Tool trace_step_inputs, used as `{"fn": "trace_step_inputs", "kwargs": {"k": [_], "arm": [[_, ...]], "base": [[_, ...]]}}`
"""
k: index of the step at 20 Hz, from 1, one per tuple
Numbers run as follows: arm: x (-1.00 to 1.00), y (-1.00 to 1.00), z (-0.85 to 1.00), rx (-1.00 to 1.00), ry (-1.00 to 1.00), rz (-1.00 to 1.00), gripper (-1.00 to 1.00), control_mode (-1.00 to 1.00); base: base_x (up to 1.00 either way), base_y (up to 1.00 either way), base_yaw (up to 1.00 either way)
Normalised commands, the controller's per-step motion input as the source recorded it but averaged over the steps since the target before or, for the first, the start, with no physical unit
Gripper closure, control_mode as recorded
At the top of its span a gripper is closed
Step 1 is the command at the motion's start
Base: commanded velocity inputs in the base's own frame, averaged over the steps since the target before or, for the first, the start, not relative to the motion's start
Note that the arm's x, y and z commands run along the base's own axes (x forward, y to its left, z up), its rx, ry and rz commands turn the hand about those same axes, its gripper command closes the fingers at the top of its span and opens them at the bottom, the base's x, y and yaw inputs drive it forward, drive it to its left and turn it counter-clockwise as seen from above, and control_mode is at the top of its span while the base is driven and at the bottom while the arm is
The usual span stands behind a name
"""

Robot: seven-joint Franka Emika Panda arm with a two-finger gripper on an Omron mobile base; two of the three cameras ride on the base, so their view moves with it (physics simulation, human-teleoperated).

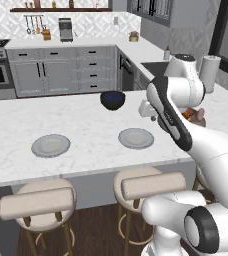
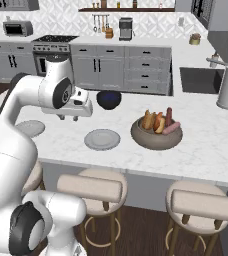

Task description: Place one bun and one sausage from the bowl on each plate.

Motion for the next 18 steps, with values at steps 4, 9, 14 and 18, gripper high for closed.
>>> {"fn": "trace_step_inputs", "kwargs": {"k": [4,9,14,18], "arm": [[-0.01,-0.16,0.0,0.0,0.0,-0.04,-1.0,-1.0],[0.17,-0.83,-0.01,0.0,0.0,-0.12,-1.0,-1.0],[0.43,-1.0,-0.01,0.0,0.03,-0.2,-1.0,-1.0],[0.45,-1.0,-0.01,0.0,0.08,-0.21,-1.0,-1.0]], "base": [[0.0,0.0,0.0],[0.0,0.0,0.0],[0.0,0.0,0.0],[0.0,0.0,0.0]]}}
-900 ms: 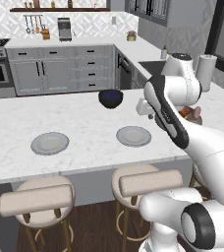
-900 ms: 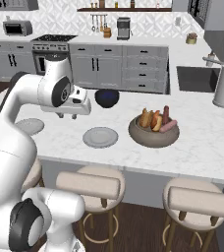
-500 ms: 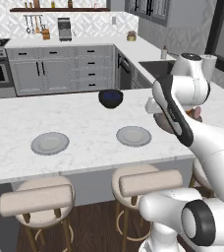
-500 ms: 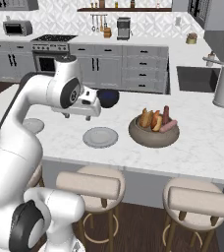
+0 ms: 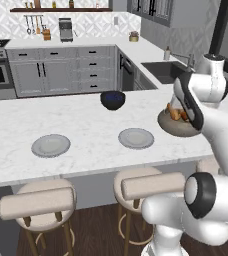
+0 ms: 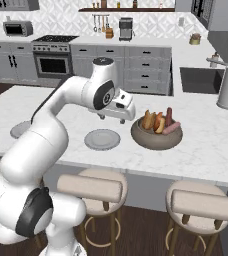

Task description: Place one bun and one sausage from the bowl on each plate.

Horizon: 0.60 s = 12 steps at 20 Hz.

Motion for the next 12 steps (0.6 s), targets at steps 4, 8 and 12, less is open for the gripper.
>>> {"fn": "trace_step_inputs", "kwargs": {"k": [4,8,12], "arm": [[0.08,-1.0,-0.04,0.0,0.04,-0.2,-1.0,-1.0],[0.0,-0.92,-0.09,0.0,0.0,-0.15,-1.0,-1.0],[0.11,-0.71,-0.21,0.03,0.0,-0.09,-1.0,-1.0]], "base": [[0.0,0.0,0.0],[0.0,0.0,0.0],[0.0,0.0,0.0]]}}
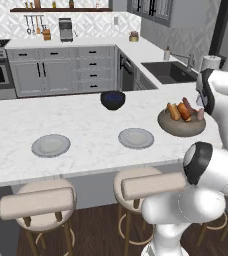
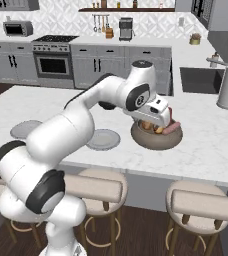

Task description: Place one bun and one sausage from the bowl on each plate.

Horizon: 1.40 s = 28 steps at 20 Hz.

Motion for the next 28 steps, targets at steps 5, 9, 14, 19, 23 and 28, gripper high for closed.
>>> {"fn": "trace_step_inputs", "kwargs": {"k": [5,9,14,19,23,28], "arm": [[0.43,-0.31,-0.35,0.08,0.0,-0.01,-1.0,-1.0],[0.58,-0.24,-0.33,0.05,0.0,0.0,-1.0,-1.0],[0.66,-0.32,-0.35,0.01,0.0,0.0,-1.0,-1.0],[0.45,-0.17,-0.44,0.0,-0.07,0.0,-1.0,-1.0],[0.21,-0.07,-0.37,0.0,-0.15,0.0,-1.0,-1.0],[0.28,-0.08,-0.27,-0.01,-0.09,-0.01,-1.0,-1.0]], "base": [[0.0,0.0,0.0],[0.0,0.0,0.0],[0.0,0.0,0.0],[0.0,0.0,0.0],[0.0,0.0,0.0],[0.0,0.0,0.0]]}}
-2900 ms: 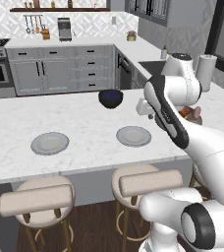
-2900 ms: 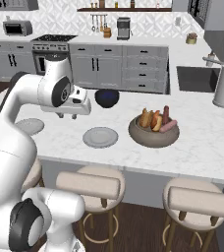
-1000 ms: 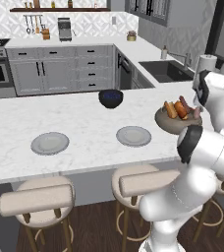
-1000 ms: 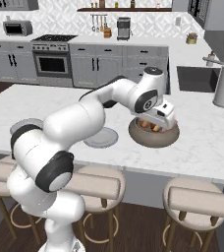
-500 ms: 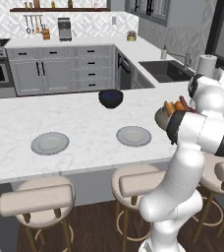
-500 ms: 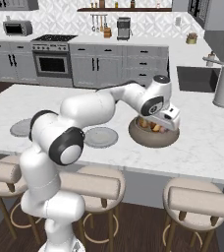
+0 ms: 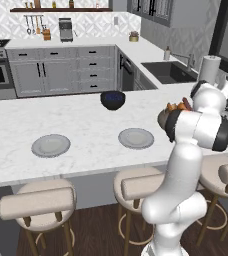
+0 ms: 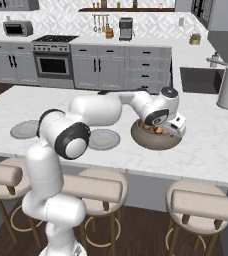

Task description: Place one bun and one sausage from the bowl on each plate.

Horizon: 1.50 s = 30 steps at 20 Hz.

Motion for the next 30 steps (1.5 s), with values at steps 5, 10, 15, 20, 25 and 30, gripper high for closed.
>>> {"fn": "trace_step_inputs", "kwargs": {"k": [5,10,15,20,25,30], "arm": [[0.43,-0.13,-0.01,0.0,0.0,-0.03,-1.0,-1.0],[0.46,-0.23,-0.01,0.0,0.0,-0.05,-1.0,-1.0],[0.44,-0.16,-0.22,0.0,0.0,-0.02,-1.0,-1.0],[0.11,-0.01,-0.42,0.0,0.0,0.0,-1.0,-1.0],[0.03,0.0,-0.34,0.0,0.0,0.0,-1.0,-1.0],[0.07,0.0,-0.05,0.0,0.0,0.0,1.0,-1.0]], "base": [[0.0,0.0,0.0],[0.0,0.0,0.0],[0.0,0.0,0.0],[0.0,0.0,0.0],[0.0,0.0,0.0],[0.0,0.0,0.0]]}}
